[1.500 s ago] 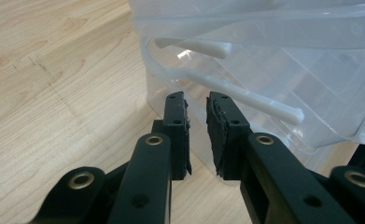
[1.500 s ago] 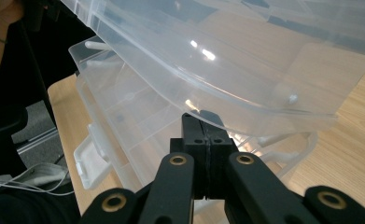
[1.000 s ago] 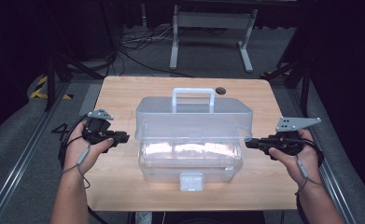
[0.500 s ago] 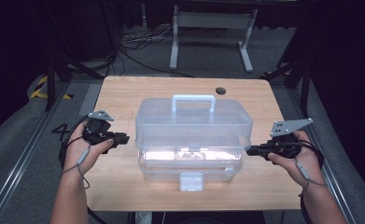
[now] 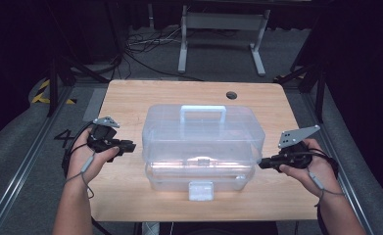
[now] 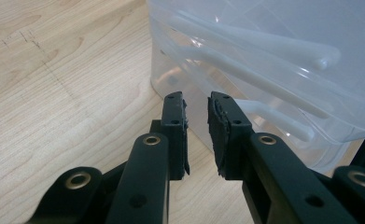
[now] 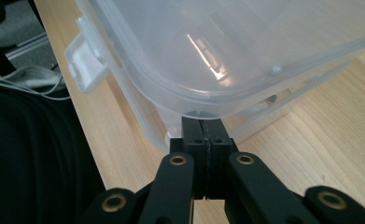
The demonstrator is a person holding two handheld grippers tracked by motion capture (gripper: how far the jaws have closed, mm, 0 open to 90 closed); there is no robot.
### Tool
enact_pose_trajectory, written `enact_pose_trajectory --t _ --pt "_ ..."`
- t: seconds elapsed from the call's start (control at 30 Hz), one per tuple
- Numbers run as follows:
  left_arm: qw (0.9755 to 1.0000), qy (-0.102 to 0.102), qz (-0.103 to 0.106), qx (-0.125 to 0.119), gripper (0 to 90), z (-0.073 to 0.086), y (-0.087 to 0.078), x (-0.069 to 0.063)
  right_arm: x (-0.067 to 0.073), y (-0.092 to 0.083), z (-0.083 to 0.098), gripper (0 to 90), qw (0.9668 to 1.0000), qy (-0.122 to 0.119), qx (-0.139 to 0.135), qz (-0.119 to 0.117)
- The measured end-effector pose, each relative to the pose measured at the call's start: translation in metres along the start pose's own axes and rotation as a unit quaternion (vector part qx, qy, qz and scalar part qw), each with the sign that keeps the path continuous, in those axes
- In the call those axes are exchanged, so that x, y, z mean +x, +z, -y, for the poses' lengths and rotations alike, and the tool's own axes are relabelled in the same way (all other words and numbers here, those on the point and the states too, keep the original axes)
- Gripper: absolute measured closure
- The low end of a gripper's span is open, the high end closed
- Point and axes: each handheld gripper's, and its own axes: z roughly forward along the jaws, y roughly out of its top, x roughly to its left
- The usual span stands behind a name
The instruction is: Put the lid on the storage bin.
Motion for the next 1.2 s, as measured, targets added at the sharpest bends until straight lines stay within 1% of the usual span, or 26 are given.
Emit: enact_pose_trajectory --t 0.07,0.13,0.2,0.3,0.4,0.47,0.5,0.53,0.63,0.73,0.9,1.2 --pt "1.0 -0.003 0.001 0.0 76.3 0.0 0.0 0.0 0.002 0.002 0.0 90.0 0.9999 -0.004 0.012 0.003" --pt "1.0 -0.003 0.002 0.001 76.3 0.001 0.001 0.0 0.002 0.002 -0.001 90.0 0.9999 -0.004 0.016 0.004" --pt "1.0 -0.001 0.0 0.002 76.3 0.001 0.001 0.001 0.002 0.003 0.0 90.0 0.9997 -0.008 0.021 0.002" --pt "1.0 -0.007 0.001 0.002 76.3 0.001 0.001 0.001 0.002 0.005 0.0 90.0 0.9996 -0.01 0.027 0.0" --pt "1.0 -0.005 0.002 0.003 76.3 0.001 0.001 0.001 0.002 0.007 0.0 90.0 0.9992 -0.01 0.039 -0.003" --pt "1.0 -0.005 0.001 0.003 76.3 0.002 0.001 0.001 0.003 0.009 0.0 90.0 0.9986 -0.016 0.051 -0.004" --pt "1.0 -0.007 0.003 0.004 76.3 0.002 0.002 0.001 0.003 0.01 0.0 90.0 0.9984 -0.014 0.055 -0.004" --pt "1.0 -0.007 0.003 0.004 76.3 0.002 0.002 0.001 0.003 0.01 0.0 90.0 0.9984 -0.014 0.055 -0.004" --pt "0.9999 -0.007 0.003 0.007 76.3 0.001 0.004 0.002 0.003 0.014 0.0 90.0 0.9972 -0.023 0.071 -0.005" --pt "0.9999 -0.005 0.004 0.007 76.3 0.001 0.004 0.002 0.004 0.016 0.0 90.0 0.9966 -0.02 0.08 -0.005" --pt "0.9999 -0.009 0.003 0.007 76.3 0.002 0.004 0.003 0.004 0.019 0.0 90.0 0.9956 -0.022 0.09 -0.006" --pt "0.9999 -0.01 0.006 0.01 76.3 0.003 0.006 0.004 0.005 0.026 0.001 90.0 0.9921 -0.025 0.123 -0.008"
